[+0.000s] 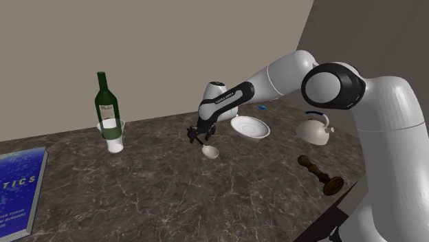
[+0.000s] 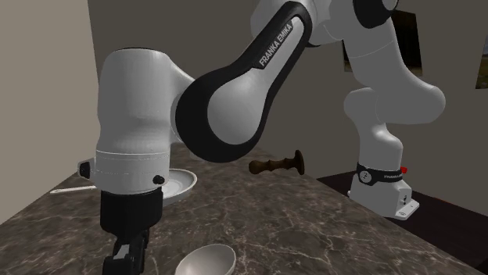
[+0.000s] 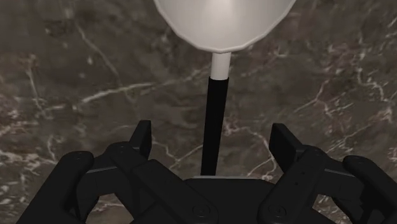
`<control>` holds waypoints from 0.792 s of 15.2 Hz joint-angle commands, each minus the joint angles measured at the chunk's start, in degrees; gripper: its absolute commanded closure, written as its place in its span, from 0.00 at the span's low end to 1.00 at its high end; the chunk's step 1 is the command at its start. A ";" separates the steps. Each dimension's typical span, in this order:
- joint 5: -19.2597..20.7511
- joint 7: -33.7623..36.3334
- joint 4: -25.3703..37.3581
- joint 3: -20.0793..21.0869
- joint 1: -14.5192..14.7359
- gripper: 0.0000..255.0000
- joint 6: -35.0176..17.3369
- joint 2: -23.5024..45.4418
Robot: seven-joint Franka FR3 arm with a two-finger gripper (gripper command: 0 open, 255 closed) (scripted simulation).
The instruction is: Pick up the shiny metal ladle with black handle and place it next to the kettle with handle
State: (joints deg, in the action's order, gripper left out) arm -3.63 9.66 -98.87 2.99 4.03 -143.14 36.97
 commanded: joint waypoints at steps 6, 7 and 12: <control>0.01 0.05 0.09 0.00 0.04 1.00 -0.01 0.09; 0.01 0.03 0.14 0.00 0.03 1.00 -0.01 0.14; 0.01 0.07 -0.06 -0.01 -0.01 1.00 1.00 -1.07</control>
State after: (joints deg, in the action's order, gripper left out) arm -3.61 9.76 -98.89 2.97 4.07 -142.53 36.30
